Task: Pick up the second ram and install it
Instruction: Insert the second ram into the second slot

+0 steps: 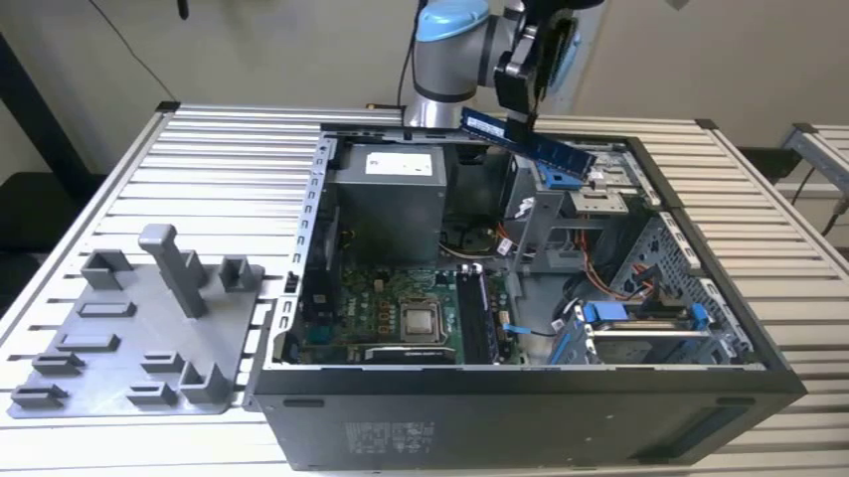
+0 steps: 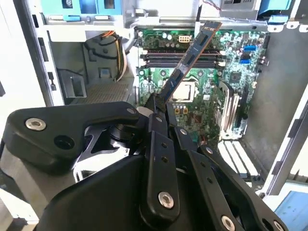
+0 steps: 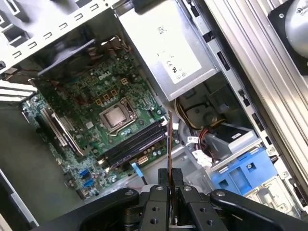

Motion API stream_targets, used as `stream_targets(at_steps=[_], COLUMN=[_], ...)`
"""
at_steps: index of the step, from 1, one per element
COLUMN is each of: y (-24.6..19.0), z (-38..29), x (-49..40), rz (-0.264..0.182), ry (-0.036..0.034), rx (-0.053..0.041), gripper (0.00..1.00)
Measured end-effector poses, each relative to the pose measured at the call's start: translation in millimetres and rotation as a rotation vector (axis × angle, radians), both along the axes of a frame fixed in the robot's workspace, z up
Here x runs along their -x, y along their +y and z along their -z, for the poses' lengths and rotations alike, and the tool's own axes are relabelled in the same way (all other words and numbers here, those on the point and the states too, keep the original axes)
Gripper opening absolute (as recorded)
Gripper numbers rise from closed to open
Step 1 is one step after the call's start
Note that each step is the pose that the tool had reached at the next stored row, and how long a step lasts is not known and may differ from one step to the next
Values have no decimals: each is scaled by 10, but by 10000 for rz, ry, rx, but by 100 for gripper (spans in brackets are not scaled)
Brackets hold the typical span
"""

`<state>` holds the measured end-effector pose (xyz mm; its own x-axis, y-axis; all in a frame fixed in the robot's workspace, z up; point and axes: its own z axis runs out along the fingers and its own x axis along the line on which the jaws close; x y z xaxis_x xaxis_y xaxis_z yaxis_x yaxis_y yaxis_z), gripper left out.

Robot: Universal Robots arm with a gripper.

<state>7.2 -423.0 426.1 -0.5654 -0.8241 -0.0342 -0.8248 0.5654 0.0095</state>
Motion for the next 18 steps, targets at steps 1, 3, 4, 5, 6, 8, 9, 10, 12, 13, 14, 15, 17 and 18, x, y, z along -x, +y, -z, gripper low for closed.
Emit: stream_targets(at_steps=[1, 3, 4, 5, 6, 8, 9, 10, 12, 13, 14, 15, 17, 18], y=[0, 0, 0, 0, 0, 0, 0, 0, 0, 0, 0, 0, 0, 0], z=[1, 3, 4, 4, 5, 7, 9, 10, 12, 13, 14, 16, 18, 19], x=[0, 0, 0, 0, 0, 0, 0, 0, 0, 0, 0, 0, 0, 0], rz=[158, 492, 653, 812, 977, 1309, 1476, 1650, 1988, 2156, 2325, 2502, 2846, 3017], ry=[0, 0, 0, 0, 0, 0, 0, 0, 0, 0, 0, 0, 1, 1], rx=[2, 2, 3, 4, 4, 4, 4, 4, 4, 4, 4, 4, 4, 5], gripper=[14, 14, 14, 14, 14, 14, 14, 14, 14, 14, 14, 14, 14, 14])
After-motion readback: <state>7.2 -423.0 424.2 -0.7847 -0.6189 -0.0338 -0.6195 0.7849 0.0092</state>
